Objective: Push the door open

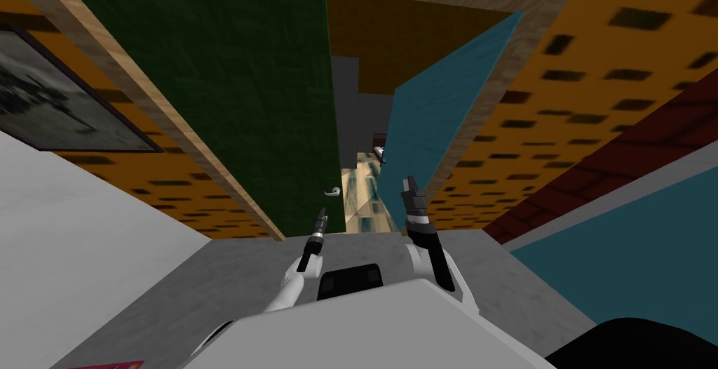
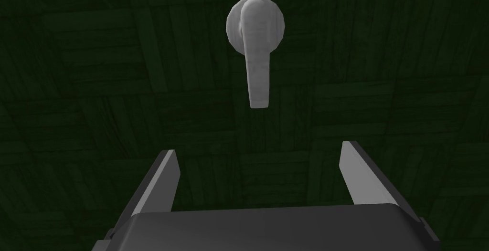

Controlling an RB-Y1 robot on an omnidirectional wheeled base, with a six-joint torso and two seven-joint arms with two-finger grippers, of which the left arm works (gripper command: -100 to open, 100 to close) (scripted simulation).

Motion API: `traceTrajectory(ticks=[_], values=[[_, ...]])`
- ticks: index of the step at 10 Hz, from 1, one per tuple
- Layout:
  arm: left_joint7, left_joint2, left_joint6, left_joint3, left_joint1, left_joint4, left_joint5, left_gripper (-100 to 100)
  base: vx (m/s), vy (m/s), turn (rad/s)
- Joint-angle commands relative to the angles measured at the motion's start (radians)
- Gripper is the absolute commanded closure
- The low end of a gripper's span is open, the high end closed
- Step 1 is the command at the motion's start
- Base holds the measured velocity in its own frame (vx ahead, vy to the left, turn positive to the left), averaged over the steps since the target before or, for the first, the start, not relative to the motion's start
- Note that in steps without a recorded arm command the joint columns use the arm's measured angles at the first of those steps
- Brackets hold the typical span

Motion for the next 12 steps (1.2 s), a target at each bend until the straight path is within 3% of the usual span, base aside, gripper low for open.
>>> traceTrajectory(ticks=[1,6,8,11,12], values=[[-0.001,0.015,-0.001,0.003,0.000,0.002,0.001,-100,0.104,0.006,-0.021],[-0.003,0.031,-0.005,0.011,-0.002,0.007,0.005,-100,0.190,-0.015,-0.025],[-0.004,0.027,-0.006,0.014,-0.002,0.010,0.007,-100,0.211,-0.019,-0.024],[-0.006,0.004,-0.009,0.020,-0.003,0.013,0.010,-100,0.197,-0.019,-0.023],[-0.006,0.009,-0.010,0.019,-0.005,0.018,0.010,-100,0.075,0.010,-0.005]])
